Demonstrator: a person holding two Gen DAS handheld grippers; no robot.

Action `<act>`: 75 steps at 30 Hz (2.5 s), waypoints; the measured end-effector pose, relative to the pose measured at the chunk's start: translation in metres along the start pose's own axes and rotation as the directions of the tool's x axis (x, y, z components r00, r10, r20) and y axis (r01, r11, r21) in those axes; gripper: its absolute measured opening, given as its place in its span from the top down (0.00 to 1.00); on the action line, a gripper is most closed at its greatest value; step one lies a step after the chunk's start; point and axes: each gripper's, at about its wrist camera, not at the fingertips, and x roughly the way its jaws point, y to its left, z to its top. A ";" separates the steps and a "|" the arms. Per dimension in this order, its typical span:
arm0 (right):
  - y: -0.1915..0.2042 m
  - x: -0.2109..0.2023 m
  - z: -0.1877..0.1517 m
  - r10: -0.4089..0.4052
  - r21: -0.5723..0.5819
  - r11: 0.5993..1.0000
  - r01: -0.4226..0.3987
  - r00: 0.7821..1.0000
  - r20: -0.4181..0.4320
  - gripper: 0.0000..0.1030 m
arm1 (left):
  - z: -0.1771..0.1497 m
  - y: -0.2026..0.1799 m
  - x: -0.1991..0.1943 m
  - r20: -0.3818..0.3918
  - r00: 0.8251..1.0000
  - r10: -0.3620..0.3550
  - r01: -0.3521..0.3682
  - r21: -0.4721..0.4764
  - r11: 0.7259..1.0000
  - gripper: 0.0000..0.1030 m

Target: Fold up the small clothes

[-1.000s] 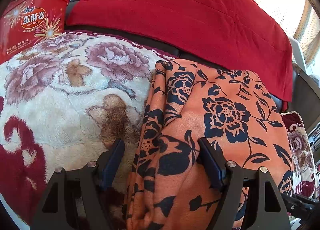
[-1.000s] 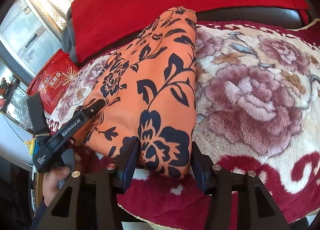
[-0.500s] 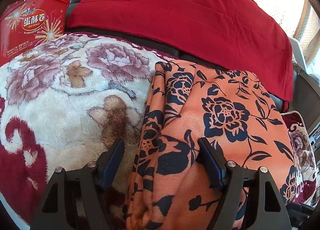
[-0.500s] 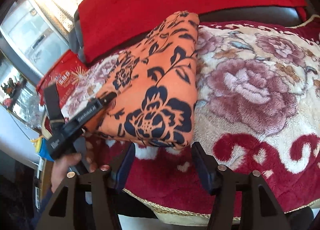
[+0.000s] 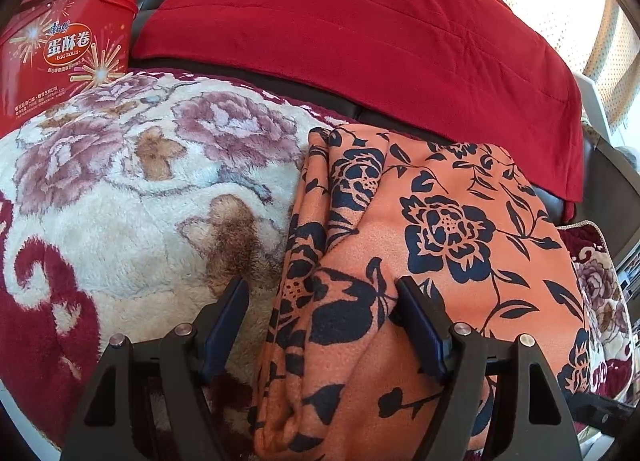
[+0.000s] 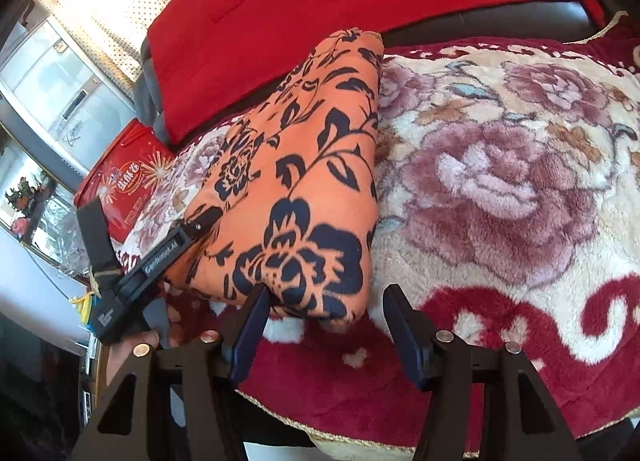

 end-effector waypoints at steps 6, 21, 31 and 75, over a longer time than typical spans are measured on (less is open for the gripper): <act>0.001 0.003 0.024 0.008 0.008 1.000 -0.009 1.000 0.030 0.39 | 0.002 0.001 0.003 -0.004 1.000 -0.004 0.004 -0.004 1.000 0.25; -0.010 0.047 0.080 0.065 0.058 0.996 -0.065 0.998 0.010 0.38 | 0.009 0.023 0.017 -0.072 0.984 -0.160 0.148 -0.152 0.977 0.34; 0.028 0.049 0.099 0.022 -0.114 0.993 -0.019 1.000 0.021 0.68 | 0.010 0.022 0.021 -0.061 0.984 -0.165 0.153 -0.165 0.974 0.33; -0.017 -0.103 0.180 0.153 -0.178 0.977 -0.114 0.962 0.225 0.67 | 0.125 -0.118 -0.030 -0.102 0.811 -0.576 0.573 -0.058 0.817 0.72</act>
